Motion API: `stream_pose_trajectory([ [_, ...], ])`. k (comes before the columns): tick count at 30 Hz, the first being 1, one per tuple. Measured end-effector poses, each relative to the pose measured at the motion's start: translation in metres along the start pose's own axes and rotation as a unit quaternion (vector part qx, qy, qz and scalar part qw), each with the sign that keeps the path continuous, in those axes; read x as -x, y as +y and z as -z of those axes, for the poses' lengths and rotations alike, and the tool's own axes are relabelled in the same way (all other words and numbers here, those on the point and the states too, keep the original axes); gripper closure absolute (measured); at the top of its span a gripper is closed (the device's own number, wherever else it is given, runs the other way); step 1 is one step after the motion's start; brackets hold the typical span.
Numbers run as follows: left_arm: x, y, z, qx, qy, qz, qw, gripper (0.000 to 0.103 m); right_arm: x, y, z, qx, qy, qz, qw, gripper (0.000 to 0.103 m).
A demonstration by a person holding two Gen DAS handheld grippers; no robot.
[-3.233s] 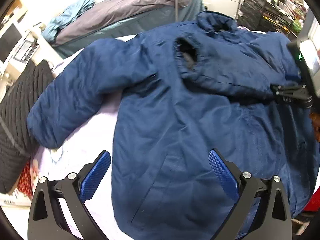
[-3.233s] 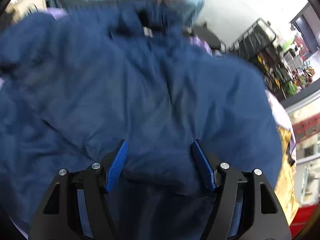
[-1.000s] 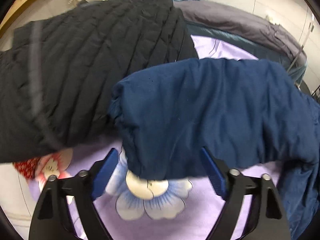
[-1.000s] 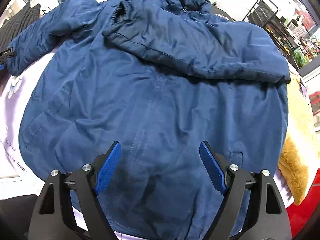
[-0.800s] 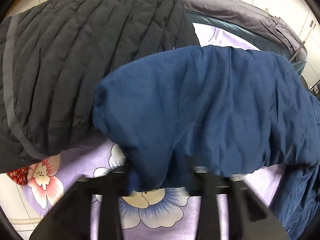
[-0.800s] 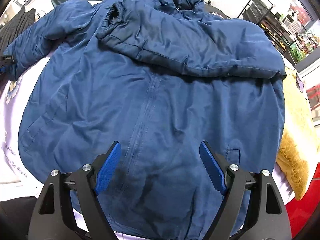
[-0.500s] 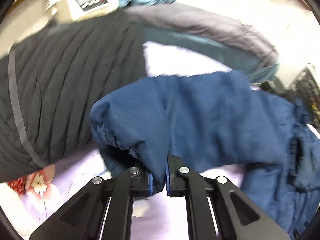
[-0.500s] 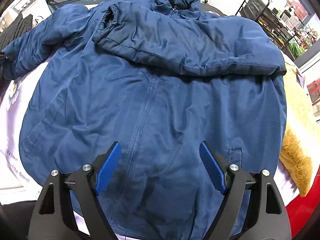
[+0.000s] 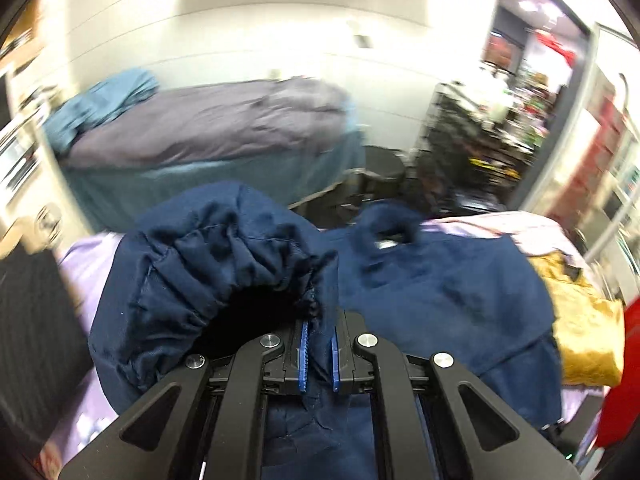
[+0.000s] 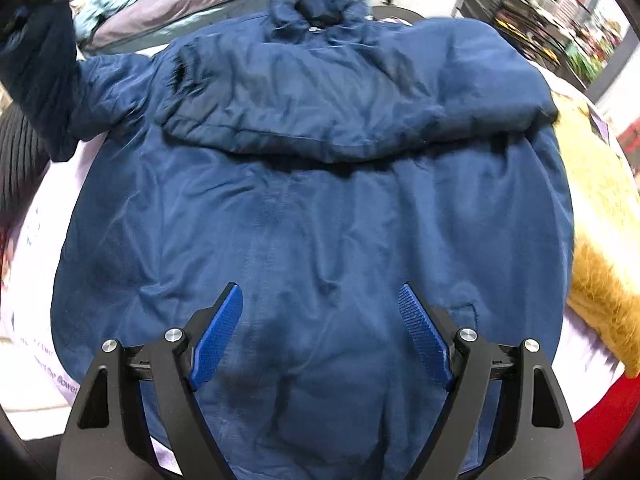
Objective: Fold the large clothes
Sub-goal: 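Grasp the other sleeve cuff with the left gripper and lift it, then lay the sleeve across the jacket body and open the left gripper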
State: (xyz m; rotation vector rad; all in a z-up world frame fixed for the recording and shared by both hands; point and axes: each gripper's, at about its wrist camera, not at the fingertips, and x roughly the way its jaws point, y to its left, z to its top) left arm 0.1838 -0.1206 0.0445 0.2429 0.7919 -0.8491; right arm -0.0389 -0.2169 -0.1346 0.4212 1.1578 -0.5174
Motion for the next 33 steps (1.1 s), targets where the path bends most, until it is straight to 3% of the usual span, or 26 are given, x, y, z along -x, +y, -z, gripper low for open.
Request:
stream_pose_trajectory([
  [5,-0.014,-0.095,-0.014,-0.052,-0.002,0.060,0.9969,0.095,0.000,-0.031,0.010,-0.046,0.000,0.000,0.999,0.023],
  [8,-0.028,-0.145,-0.011,-0.072,0.022,0.089,0.9932,0.095,-0.003,-0.046,0.017,-0.067,0.004,-0.001,0.998,0.023],
  [10,-0.041,-0.174,-0.004,-0.077,0.047,0.103,0.9906,0.090,-0.006,-0.054,0.021,-0.081,0.010,-0.002,0.997,0.023],
  [11,-0.045,-0.183,-0.001,-0.080,0.056,0.106,0.9896,0.081,-0.007,-0.058,0.022,-0.087,0.012,-0.004,0.996,0.023],
  [13,-0.049,-0.203,0.011,-0.087,0.065,0.106,0.9884,0.045,-0.008,-0.064,0.024,-0.098,0.015,-0.004,0.995,0.023],
  [14,-0.046,-0.209,0.017,-0.088,0.060,0.104,0.9888,0.020,-0.008,-0.067,0.024,-0.102,0.015,-0.005,0.995,0.023],
  [16,-0.043,-0.210,0.023,-0.087,0.045,0.111,0.9889,0.015,-0.007,-0.074,0.024,-0.108,0.013,-0.005,0.994,0.023],
  [18,-0.042,-0.216,0.032,-0.100,0.056,0.115,0.9867,0.014,-0.007,-0.079,0.023,-0.111,0.011,-0.005,0.994,0.023],
  [23,-0.039,-0.198,0.053,-0.122,0.064,0.081,0.9871,0.014,-0.007,-0.086,0.019,-0.116,0.007,-0.008,0.993,0.023],
  [28,-0.038,-0.139,0.084,-0.096,0.087,0.027,0.9912,0.014,-0.006,-0.085,0.005,-0.111,-0.003,-0.014,0.994,0.023],
  [33,-0.038,-0.064,0.132,-0.063,0.130,-0.042,0.9886,0.014,0.000,-0.076,-0.012,-0.098,-0.018,-0.031,0.995,0.023],
])
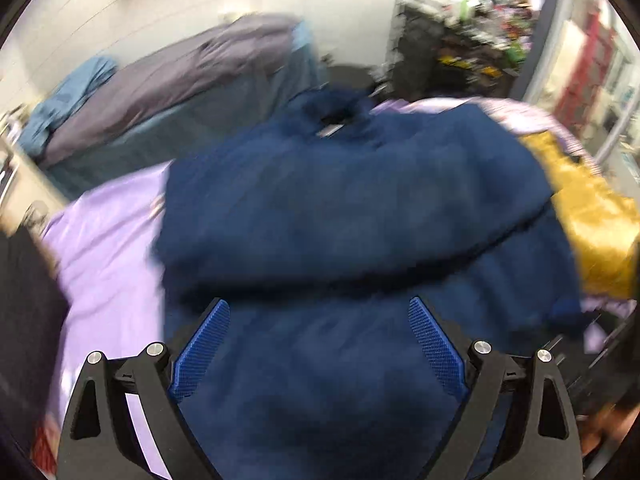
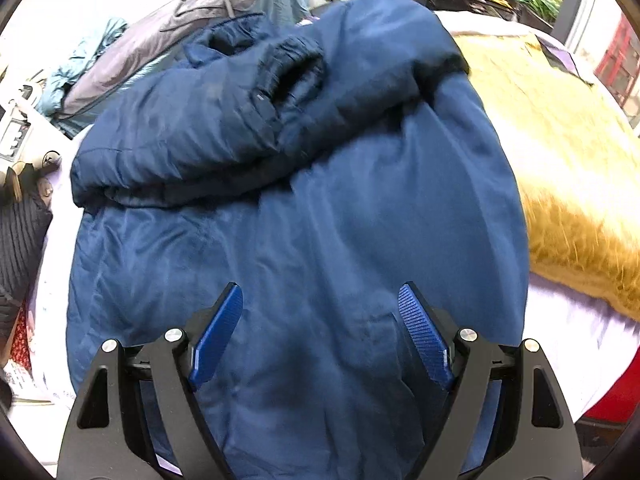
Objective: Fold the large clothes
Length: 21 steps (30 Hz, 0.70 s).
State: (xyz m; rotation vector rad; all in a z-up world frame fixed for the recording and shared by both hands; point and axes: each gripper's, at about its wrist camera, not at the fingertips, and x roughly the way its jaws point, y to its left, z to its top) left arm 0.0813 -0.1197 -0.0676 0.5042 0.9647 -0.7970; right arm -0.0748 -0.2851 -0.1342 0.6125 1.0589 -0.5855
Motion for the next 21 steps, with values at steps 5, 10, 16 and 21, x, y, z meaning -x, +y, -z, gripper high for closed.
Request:
stream_pose_trajectory([
  [5,-0.014,0.071,0.068,0.069,0.067,-0.047,0.9942,0.015,0.003,0.008,-0.015,0.014,-0.011,-0.018,1.000,0.023],
  [10,-0.012,0.116,0.120,0.131,0.108,-0.080,0.9822,0.015,0.006,0.009,-0.040,0.006,-0.028,-0.025,0.999,0.023],
  [16,-0.006,0.130,0.132,0.186,0.110,-0.080,0.9731,0.015,0.005,0.044,-0.077,0.030,-0.052,-0.062,0.996,0.023],
  [21,-0.007,0.115,0.124,0.184,0.105,-0.067,0.9750,0.015,-0.025,0.093,-0.101,0.096,-0.036,-0.066,0.992,0.023],
])
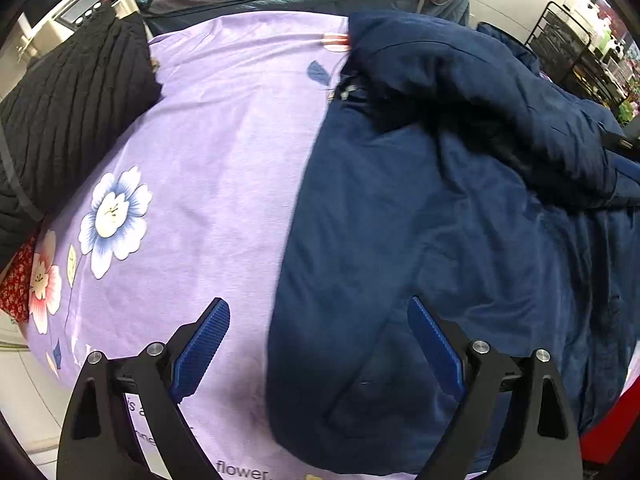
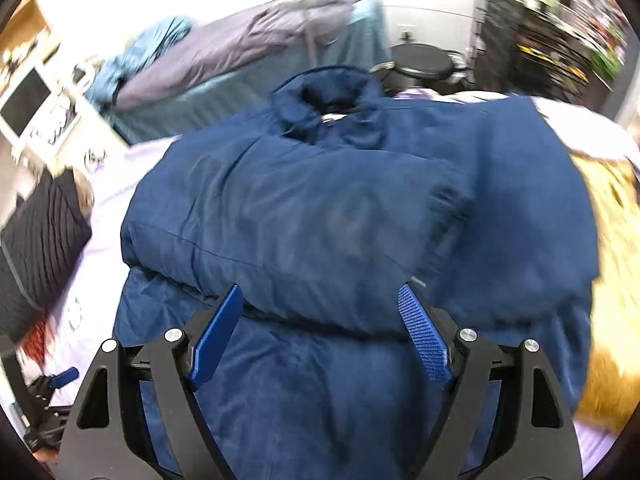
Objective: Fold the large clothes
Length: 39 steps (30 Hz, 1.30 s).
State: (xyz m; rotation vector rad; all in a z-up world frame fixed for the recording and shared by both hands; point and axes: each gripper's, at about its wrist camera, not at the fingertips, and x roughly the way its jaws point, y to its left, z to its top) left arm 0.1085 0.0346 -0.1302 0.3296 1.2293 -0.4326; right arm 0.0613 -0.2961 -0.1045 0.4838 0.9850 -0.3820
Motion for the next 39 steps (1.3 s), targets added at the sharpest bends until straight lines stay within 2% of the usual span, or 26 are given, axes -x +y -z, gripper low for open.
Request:
stream_pose_trajectory([
  [1,0.001,-0.003,0.001,-0.004,-0.001,0.000,1.0000,0.015,-0.009,0.004,-0.002,0.011,0.005,0.005,1.000,0.023],
  [6,0.003,-0.010,0.004,-0.027,-0.006,-0.013,0.9995,0.014,-0.073,0.000,-0.005,0.057,0.069,0.088,0.992,0.023],
  [13,-0.003,0.007,0.008,-0.014,0.002,-0.045,0.9989,0.014,-0.098,0.005,-0.006,0.096,0.089,0.116,0.985,0.022],
  [15,-0.006,0.011,0.007,-0.010,0.003,-0.050,0.9987,0.014,-0.091,0.007,-0.006,0.094,0.084,0.119,0.985,0.022],
  [17,-0.008,0.012,0.006,-0.013,0.003,-0.053,0.9985,0.014,-0.072,0.012,0.000,0.096,0.059,0.111,0.987,0.022],
  [20,-0.009,0.012,0.004,-0.021,-0.005,-0.051,0.9985,0.010,-0.036,0.014,0.022,0.112,0.017,0.090,0.989,0.022],
  [23,-0.011,0.010,0.000,-0.038,-0.015,-0.036,0.9985,0.008,-0.010,0.012,0.051,0.122,0.006,0.090,0.988,0.022],
  [27,-0.016,0.005,-0.002,-0.066,-0.018,-0.030,0.9972,0.008,0.013,-0.015,0.097,0.075,0.030,0.095,0.992,0.022],
  [32,-0.021,-0.005,0.000,-0.100,-0.017,-0.033,0.9943,0.008,0.023,-0.050,0.144,0.023,0.072,0.125,0.989,0.022],
  [36,-0.028,-0.010,0.006,-0.118,-0.010,-0.021,0.9927,0.008,0.029,-0.062,0.170,0.000,0.097,0.125,0.987,0.022],
  [39,-0.033,-0.008,0.012,-0.115,0.001,-0.011,0.9933,0.008,0.033,-0.061,0.185,-0.001,0.108,0.120,0.987,0.022],
])
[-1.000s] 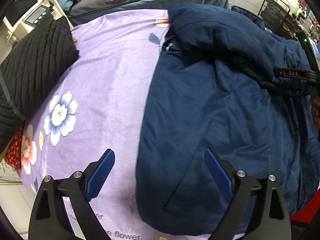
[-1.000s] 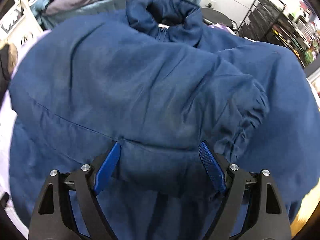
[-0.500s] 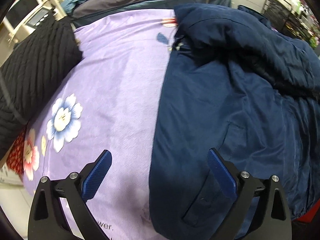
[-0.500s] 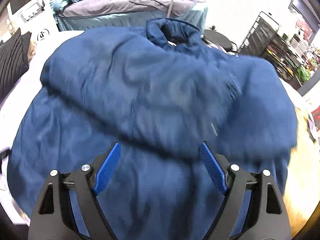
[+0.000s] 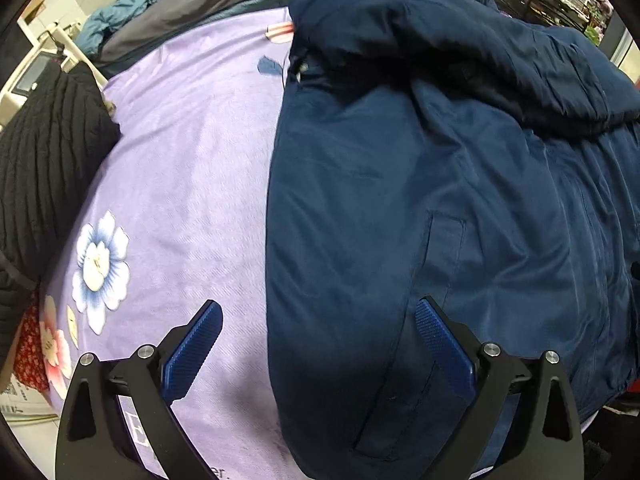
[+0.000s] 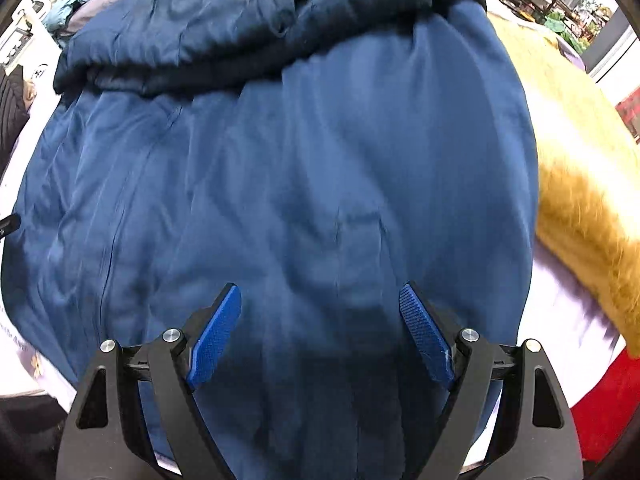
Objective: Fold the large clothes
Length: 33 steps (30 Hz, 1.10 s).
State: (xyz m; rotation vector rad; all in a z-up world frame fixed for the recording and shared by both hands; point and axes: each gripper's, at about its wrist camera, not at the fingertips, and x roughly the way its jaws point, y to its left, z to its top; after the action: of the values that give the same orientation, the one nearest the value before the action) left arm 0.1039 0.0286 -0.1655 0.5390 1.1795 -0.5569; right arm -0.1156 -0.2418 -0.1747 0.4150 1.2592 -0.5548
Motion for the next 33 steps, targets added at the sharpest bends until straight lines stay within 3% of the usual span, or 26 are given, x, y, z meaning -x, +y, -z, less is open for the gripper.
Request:
stream_pose_trajectory([
  [6,0.003,0.020,0.007,0.003,-0.015,0.002,0.9999,0.008,0.017,-0.002,0.026,0.001,-0.004,-0.015,1.000,0.022],
  [11,0.006,0.049,0.001,0.005,-0.024,0.026,0.9994,0.009,0.045,-0.047,0.039,-0.074,-0.041,-0.015,0.996,0.022],
  [16,-0.006,0.071,-0.005,0.017,-0.014,0.066,0.9976,0.010,0.046,-0.100,0.040,-0.124,-0.037,-0.001,0.992,0.022],
  [18,-0.013,0.071,-0.005,0.017,-0.008,0.079,0.9967,0.010,0.039,-0.114,0.043,-0.151,-0.027,-0.019,0.988,0.022],
  [21,-0.028,0.070,-0.003,0.027,0.015,0.124,0.9918,0.011,0.021,-0.128,0.061,-0.199,0.008,-0.081,0.977,0.022],
  [26,-0.040,0.053,0.007,0.024,0.037,0.178,0.9830,0.013,0.004,-0.117,0.083,-0.202,0.037,-0.153,0.967,0.022],
  [30,-0.042,0.057,0.013,0.056,0.046,0.212,0.9745,0.023,0.007,-0.112,0.097,-0.224,0.036,-0.184,0.956,0.022],
  [33,-0.038,0.063,0.015,0.051,0.043,0.229,0.9712,0.026,0.011,-0.117,0.103,-0.235,0.033,-0.196,0.952,0.022],
])
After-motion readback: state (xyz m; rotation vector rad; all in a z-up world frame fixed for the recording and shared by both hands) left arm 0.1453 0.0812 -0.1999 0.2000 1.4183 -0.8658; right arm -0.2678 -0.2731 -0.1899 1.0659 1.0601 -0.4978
